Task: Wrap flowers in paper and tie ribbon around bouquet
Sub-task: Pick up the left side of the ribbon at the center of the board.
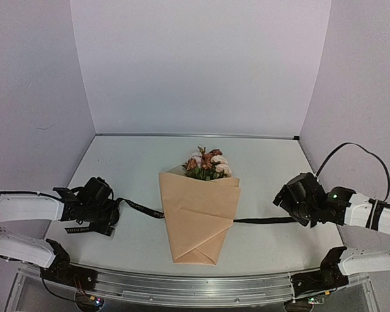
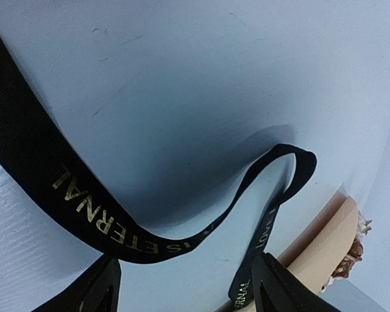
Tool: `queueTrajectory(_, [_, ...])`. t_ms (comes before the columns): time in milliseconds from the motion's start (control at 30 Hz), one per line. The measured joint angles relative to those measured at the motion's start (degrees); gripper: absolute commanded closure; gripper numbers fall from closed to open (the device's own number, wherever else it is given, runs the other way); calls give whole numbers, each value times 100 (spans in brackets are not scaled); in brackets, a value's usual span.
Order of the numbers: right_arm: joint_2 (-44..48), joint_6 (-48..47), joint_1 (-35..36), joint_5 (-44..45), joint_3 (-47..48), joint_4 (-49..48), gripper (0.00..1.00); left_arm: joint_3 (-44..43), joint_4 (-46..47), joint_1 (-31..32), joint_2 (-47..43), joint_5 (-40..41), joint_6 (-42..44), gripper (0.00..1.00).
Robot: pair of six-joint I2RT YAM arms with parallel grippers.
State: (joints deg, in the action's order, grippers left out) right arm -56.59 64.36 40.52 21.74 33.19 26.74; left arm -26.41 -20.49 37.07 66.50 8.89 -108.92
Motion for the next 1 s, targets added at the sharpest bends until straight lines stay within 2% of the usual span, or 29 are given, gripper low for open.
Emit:
queueTrajectory(300, [284,-42,-375,-14,-212,145,7,0,146,0,455,397,-455,84])
queueTrajectory(433, [263,13,-700,-190,-385,231,7,0,91,-271,461,612,-275,98])
queueTrajectory(700, [122,232,-1514,-477,-639,345,7,-2,50,-1498,459,761,1484,100])
queueTrajectory(1000, [-470,495,-2310,-551,-678,380,5,-332,352,-2457,854,312,3435,100])
